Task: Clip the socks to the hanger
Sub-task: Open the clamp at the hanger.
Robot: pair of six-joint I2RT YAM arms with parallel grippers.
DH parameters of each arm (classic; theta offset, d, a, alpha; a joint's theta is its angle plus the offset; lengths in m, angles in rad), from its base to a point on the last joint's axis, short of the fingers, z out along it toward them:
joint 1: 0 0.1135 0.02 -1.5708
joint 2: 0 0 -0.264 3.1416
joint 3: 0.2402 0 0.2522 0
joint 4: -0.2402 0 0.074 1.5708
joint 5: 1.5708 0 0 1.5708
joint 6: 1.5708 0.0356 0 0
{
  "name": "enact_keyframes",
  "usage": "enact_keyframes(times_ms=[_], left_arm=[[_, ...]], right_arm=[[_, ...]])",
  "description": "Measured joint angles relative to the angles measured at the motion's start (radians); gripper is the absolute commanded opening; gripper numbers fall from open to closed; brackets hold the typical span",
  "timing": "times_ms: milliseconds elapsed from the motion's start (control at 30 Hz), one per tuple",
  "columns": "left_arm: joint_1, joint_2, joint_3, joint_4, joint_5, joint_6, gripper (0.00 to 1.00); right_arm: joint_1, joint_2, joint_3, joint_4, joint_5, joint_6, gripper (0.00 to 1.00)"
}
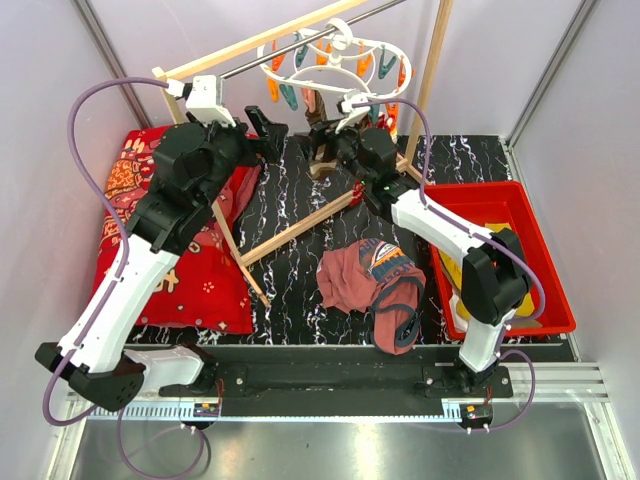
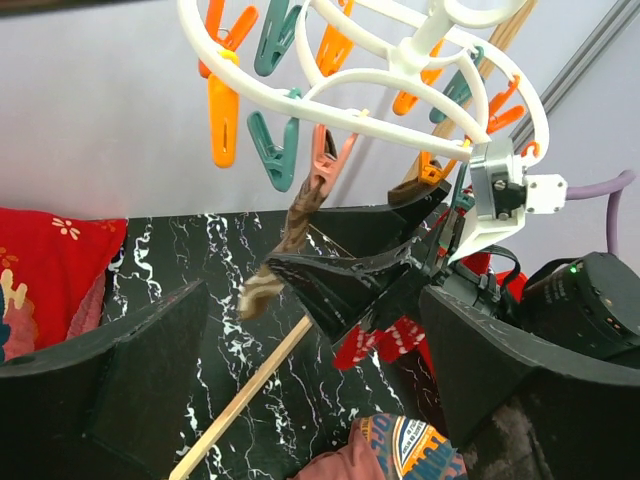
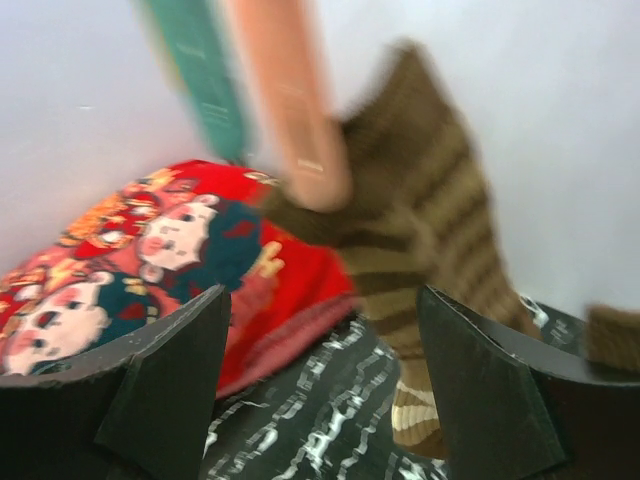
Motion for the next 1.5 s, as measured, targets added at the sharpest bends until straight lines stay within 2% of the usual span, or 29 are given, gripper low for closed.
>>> enact_keyframes(times_ms=[267, 400, 533, 733, 867, 967, 1300, 1500], left_arm=[[0.000, 0.033, 0.029, -0.009, 0.000, 0.003, 0.89], [0.000, 0.066, 0.046, -0.010, 0.001, 0.002, 0.85], [0.000, 0.106, 0.071, -0.010, 0.010, -0.008, 0.77], [0.000, 0.160, 0.099, -0.008, 0.047, -0.048, 0.75], [-0.007, 0.178, 0.112, -0.006, 0.061, -0.064, 0.68], [-0.010, 0.192, 0.122, -0.002, 0.061, -0.071, 0.67], [-0.022, 0.245, 0.126, 0.050, -0.011, -0.060, 0.63], [-0.029, 0.247, 0.115, 0.101, -0.047, -0.048, 0.52]], right_arm=[[-0.064, -0.066, -0.077, -0.005, 0.028, 0.000, 0.84], [-0.074, -0.103, -0.094, -0.005, 0.027, 0.003, 0.84], [-0.093, -0.123, -0.107, -0.005, 0.027, 0.014, 0.84], [-0.114, -0.128, -0.117, -0.005, 0.024, 0.019, 0.84], [-0.119, -0.128, -0.125, -0.005, 0.019, 0.024, 0.84], [-0.121, -0.132, -0.132, -0.006, 0.016, 0.024, 0.84], [-0.131, -0.160, -0.148, -0.008, 0.007, 0.025, 0.84], [-0.138, -0.174, -0.159, -0.008, -0.009, 0.026, 0.84]])
